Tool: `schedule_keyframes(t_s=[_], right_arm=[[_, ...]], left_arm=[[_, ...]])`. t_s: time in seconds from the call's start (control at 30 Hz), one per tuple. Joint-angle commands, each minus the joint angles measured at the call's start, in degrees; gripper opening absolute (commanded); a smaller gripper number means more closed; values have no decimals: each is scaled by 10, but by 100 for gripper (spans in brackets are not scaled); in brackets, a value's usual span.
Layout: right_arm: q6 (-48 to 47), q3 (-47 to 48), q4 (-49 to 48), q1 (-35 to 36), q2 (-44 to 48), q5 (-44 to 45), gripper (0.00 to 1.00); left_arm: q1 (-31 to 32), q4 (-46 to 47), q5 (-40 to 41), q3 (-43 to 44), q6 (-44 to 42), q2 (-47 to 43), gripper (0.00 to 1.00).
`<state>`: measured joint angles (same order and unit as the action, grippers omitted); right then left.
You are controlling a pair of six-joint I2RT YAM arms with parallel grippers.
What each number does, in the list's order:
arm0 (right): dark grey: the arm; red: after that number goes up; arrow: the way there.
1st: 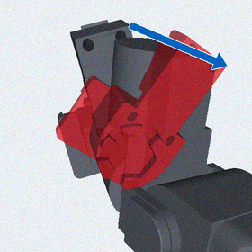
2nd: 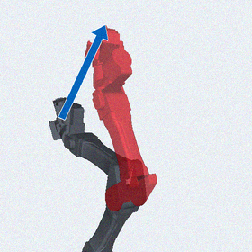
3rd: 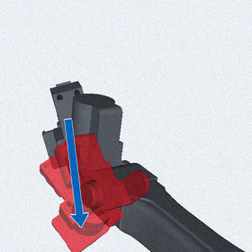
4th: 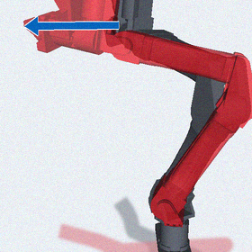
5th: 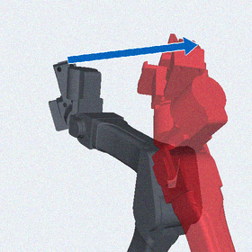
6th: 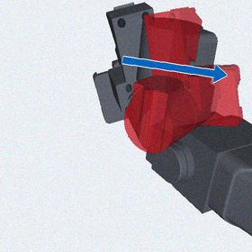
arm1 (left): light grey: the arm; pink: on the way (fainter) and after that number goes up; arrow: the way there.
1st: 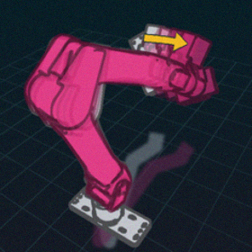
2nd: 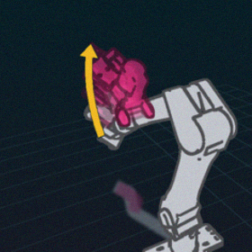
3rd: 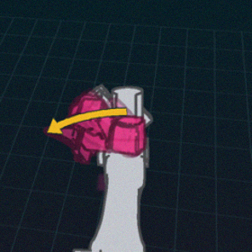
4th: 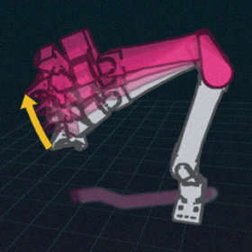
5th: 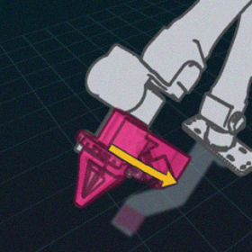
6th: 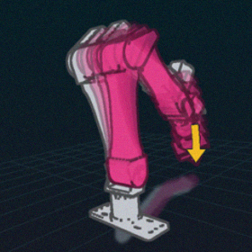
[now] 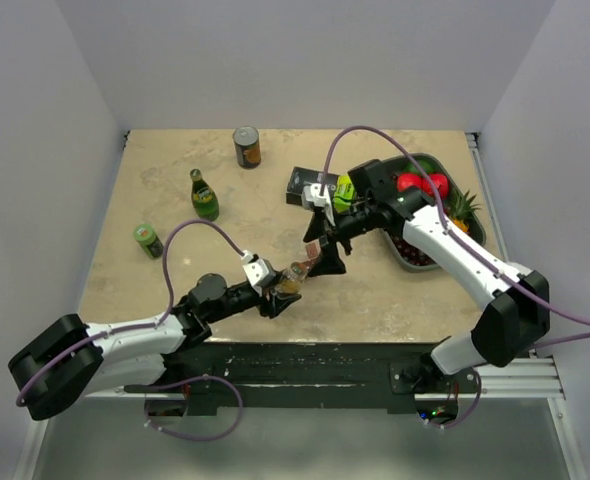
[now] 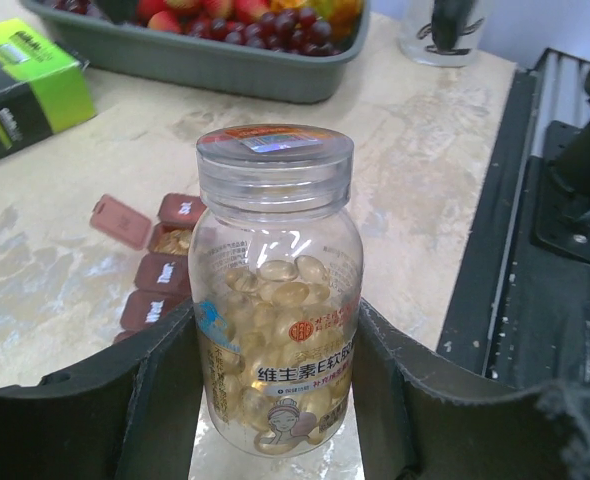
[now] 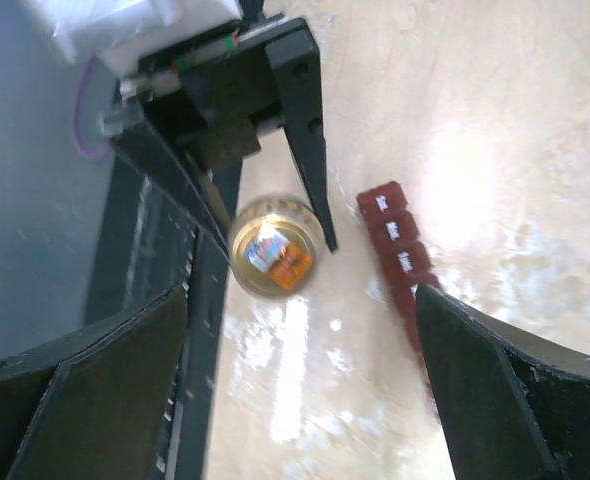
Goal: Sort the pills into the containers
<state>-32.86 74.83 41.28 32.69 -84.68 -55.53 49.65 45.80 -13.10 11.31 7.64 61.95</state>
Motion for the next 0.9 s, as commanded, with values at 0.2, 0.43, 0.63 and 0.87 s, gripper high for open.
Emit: schedule_keyframes(t_s=[0.2, 0.43, 0.63, 0.87], right_arm=[[-495, 63, 318, -11, 32, -77, 99], [-512, 47, 331, 7, 25, -74, 99], [-455, 37, 284, 32, 17, -57, 95], [-407, 26, 250, 57, 8, -49, 83]], left_arm=[[2, 118, -153, 3, 20, 6, 0], [2, 146, -180, 7, 41, 33, 0], [2, 191, -200, 10, 68, 57, 0], [2, 194, -214, 16, 75, 67, 0]])
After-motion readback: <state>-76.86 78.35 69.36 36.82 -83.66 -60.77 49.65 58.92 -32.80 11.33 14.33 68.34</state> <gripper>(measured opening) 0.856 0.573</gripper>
